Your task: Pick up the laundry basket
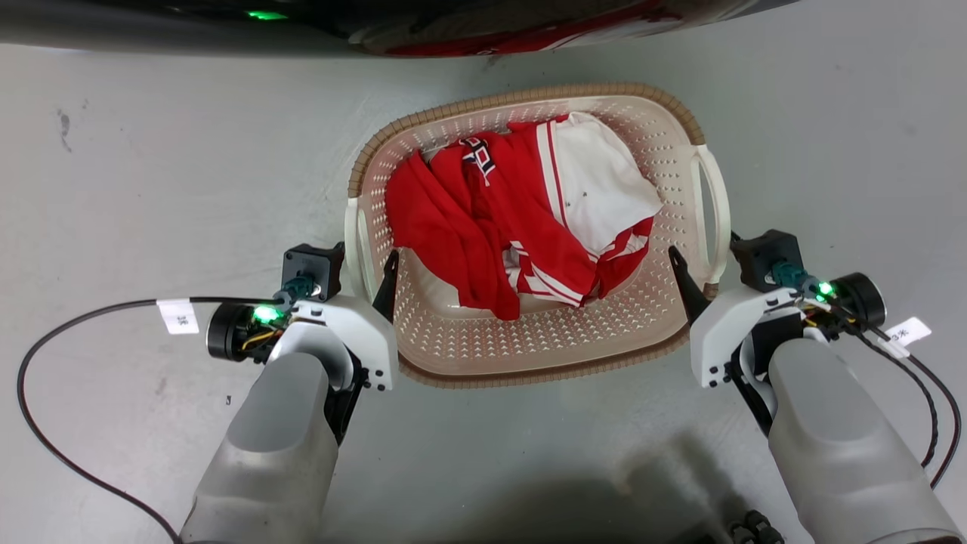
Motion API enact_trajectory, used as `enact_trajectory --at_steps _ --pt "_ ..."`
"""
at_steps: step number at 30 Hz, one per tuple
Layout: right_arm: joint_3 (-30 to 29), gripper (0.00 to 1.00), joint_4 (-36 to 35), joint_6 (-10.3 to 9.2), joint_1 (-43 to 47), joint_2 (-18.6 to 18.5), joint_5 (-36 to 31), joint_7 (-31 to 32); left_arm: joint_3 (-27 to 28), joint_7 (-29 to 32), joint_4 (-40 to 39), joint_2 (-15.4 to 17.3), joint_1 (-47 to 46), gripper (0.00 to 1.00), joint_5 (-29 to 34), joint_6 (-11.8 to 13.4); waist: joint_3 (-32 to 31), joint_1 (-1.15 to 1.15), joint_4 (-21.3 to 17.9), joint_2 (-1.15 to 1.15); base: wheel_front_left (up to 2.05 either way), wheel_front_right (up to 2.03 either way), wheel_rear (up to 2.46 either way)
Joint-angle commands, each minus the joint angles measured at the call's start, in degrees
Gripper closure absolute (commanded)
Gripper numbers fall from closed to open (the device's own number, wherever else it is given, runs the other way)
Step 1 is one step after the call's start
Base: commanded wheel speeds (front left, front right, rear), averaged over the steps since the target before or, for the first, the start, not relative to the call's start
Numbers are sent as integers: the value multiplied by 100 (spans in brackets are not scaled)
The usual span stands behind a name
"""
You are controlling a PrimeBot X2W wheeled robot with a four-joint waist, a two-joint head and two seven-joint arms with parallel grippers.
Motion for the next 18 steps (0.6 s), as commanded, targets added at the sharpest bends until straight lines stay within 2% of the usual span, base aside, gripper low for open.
enact_trajectory --at_steps 1,6,7,8,9,18 --pt "-6 0 12 -4 -123 27 -26 -10 -19 -16 11 7 -103 0 18 7 53 0 13 0 0 0 0" --pt "-25 0 108 -4 -291 44 -41 -10 -161 -16 75 3 -244 0 8 38 191 0 16 0 0 0 0" --pt "-24 15 121 -4 -315 47 -38 -11 -192 -16 69 3 -267 16 29 49 203 0 15 0 0 0 0" --pt "-31 70 118 -4 -335 49 -42 -10 -212 -16 70 4 -282 80 23 62 212 0 13 0 0 0 0" --pt "-30 100 158 -4 -343 51 -59 -10 -237 -16 83 3 -292 100 17 65 216 0 12 0 0 0 0" --pt "52 100 280 -3 -324 71 -36 -16 -417 -16 191 -31 -263 100 -98 20 1 0 14 0 0 0 0"
